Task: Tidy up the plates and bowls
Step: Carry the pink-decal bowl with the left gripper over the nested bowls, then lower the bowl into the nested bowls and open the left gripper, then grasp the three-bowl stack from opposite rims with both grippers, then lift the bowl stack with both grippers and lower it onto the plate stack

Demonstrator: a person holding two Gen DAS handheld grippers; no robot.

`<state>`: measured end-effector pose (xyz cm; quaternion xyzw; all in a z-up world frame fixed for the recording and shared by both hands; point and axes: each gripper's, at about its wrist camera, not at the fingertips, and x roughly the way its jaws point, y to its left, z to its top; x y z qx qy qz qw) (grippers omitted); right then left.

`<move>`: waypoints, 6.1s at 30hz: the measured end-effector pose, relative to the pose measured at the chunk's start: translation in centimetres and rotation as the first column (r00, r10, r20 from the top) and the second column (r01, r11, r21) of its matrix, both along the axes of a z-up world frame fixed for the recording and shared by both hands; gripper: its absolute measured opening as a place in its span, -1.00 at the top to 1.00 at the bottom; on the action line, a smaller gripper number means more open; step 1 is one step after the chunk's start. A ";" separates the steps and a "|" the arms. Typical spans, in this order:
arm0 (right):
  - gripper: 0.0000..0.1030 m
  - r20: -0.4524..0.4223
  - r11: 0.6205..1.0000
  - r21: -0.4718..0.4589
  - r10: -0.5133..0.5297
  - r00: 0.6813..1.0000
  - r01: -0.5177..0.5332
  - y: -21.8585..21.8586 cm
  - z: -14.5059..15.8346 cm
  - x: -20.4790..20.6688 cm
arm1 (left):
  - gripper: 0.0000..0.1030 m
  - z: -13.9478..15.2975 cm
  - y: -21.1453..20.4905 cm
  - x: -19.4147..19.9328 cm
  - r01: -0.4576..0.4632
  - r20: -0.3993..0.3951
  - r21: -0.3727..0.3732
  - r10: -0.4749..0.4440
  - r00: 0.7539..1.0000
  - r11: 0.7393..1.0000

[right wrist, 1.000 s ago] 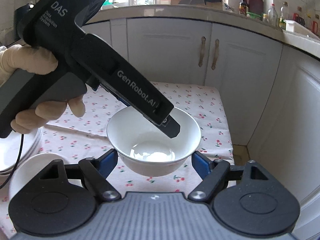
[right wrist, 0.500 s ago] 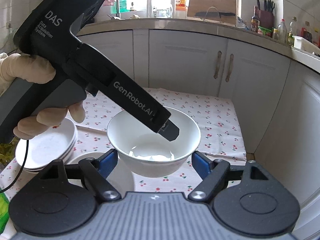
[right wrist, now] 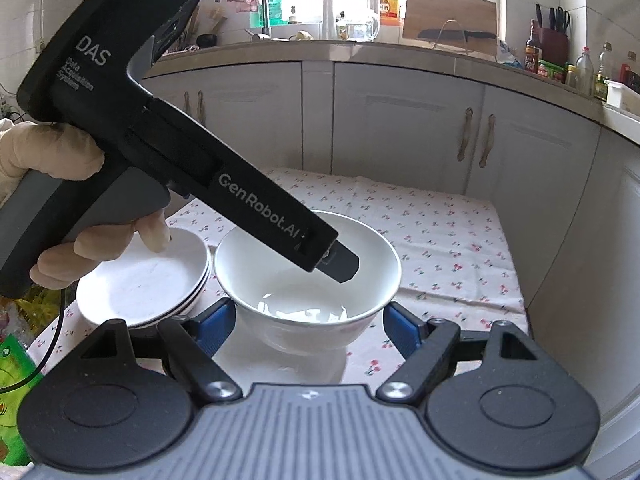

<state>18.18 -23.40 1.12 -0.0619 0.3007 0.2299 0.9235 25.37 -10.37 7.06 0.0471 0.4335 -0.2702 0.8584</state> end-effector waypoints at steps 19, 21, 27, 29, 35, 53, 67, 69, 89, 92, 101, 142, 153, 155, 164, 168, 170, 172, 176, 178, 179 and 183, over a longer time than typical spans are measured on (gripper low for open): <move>-0.64 -0.076 1.000 0.021 -0.004 0.997 0.006 0.7 -2.2 -1.3 | -0.33 -2.0 0.8 -2.2 0.017 -0.005 -0.002 -0.017 1.000 1.000; -0.64 -0.080 1.000 0.019 -0.004 0.997 0.005 0.7 -2.4 -1.2 | -0.34 -2.2 0.8 -2.2 0.020 -0.010 -0.005 -0.020 1.000 1.000; -0.64 -0.090 1.000 0.021 -0.006 0.996 0.007 0.8 -2.8 -1.1 | -0.38 -2.5 0.9 -2.2 0.023 -0.012 -0.017 -0.023 1.000 1.000; -0.64 -0.095 1.000 0.019 -0.005 0.995 0.007 0.9 -3.0 -1.0 | -0.39 -2.6 1.0 -2.1 0.027 -0.011 -0.020 -0.027 1.000 0.999; -0.64 -0.098 1.000 0.010 -0.005 0.995 0.006 1.0 -3.5 -0.8 | -0.39 -3.0 1.1 -2.0 0.028 -0.021 -0.024 -0.028 0.999 0.999; -0.64 -0.110 1.000 0.010 0.003 0.994 -0.002 1.1 -3.7 -0.8 | -0.39 -3.6 1.4 -2.1 0.024 -0.034 -0.041 -0.025 0.999 0.999; -0.92 -0.098 1.000 0.022 -0.002 0.995 0.004 1.0 -3.5 -1.0 | -0.43 -3.0 1.8 -2.8 0.019 0.006 -0.043 -0.019 1.000 0.999; -0.95 -0.094 0.999 0.047 0.007 0.996 -0.002 0.6 -3.4 -1.1 | -0.46 -2.4 2.0 -3.5 0.023 0.035 -0.037 -0.021 0.999 0.999; -0.98 -0.144 0.993 -0.086 0.066 0.987 -0.078 -1.9 -6.9 -1.1 | -0.89 -5.1 2.8 -12.1 0.148 0.193 0.141 -0.174 0.966 0.979; -0.97 -0.154 0.995 -0.069 0.066 0.986 -0.077 -2.1 -7.5 -0.8 | -0.88 -6.5 2.6 -11.7 0.164 0.164 0.169 -0.192 0.968 0.972; -0.85 -0.134 0.964 -0.115 0.222 0.966 -0.238 -0.9 -8.1 0.9 | -0.81 -8.4 2.5 -9.2 0.277 0.136 0.222 -0.311 0.941 0.935; -0.53 -0.200 0.865 -0.159 0.444 0.873 -0.476 0.1 -6.9 2.9 | -0.53 -8.8 3.1 -6.4 0.525 0.093 0.137 -0.539 0.837 0.840; -0.53 -0.200 0.839 -0.201 0.470 0.860 -0.505 0.6 -7.0 2.8 | -0.53 -8.9 3.3 -6.2 0.549 0.064 0.134 -0.560 0.826 0.825; -0.54 -0.203 0.830 -0.181 0.493 0.846 -0.527 0.4 -6.9 3.2 | -0.53 -9.0 3.5 -6.0 0.560 0.065 0.125 -0.570 0.819 0.819; -0.60 -0.227 0.784 -0.168 0.560 0.797 -0.598 0.1 -7.1 4.4 | -0.53 -9.0 3.6 -5.7 0.608 0.070 0.147 -0.621 0.780 0.780; -0.61 -0.232 0.784 -0.158 0.561 0.795 -0.600 0.1 -7.0 4.4 | -0.53 -8.9 3.6 -5.7 0.608 0.074 0.139 -0.620 0.781 0.782; -0.60 -0.227 0.790 -0.161 0.553 0.802 -0.591 0.2 -7.0 4.2 | -0.53 -8.9 3.6 -5.8 0.604 0.078 0.137 -0.617 0.783 0.785; -0.60 -0.225 0.796 -0.166 0.544 0.809 -0.582 0.3 -7.0 3.9 | -0.53 -8.9 3.7 -6.2 0.605 0.083 0.141 -0.618 0.781 0.784; -0.60 -0.217 0.792 -0.193 0.541 0.813 -0.579 0.6 -6.6 2.9 | -0.53 -8.6 3.8 -7.0 0.601 0.088 0.141 -0.615 0.784 0.787; -0.60 -0.213 0.788 -0.202 0.544 0.812 -0.581 0.8 -6.3 2.6 | -0.53 -8.4 4.0 -7.4 0.595 0.097 0.140 -0.609 0.787 0.791; -0.60 -0.212 0.787 -0.205 0.545 0.811 -0.582 1.0 -6.1 2.4 | -0.53 -8.2 4.1 -7.6 0.591 0.103 0.141 -0.606 0.789 0.794; -0.60 -0.204 0.775 -0.219 0.558 0.804 -0.593 1.6 -5.3 1.9 | -0.53 -7.3 4.9 -8.5 0.572 0.124 0.148 -0.589 0.799 0.807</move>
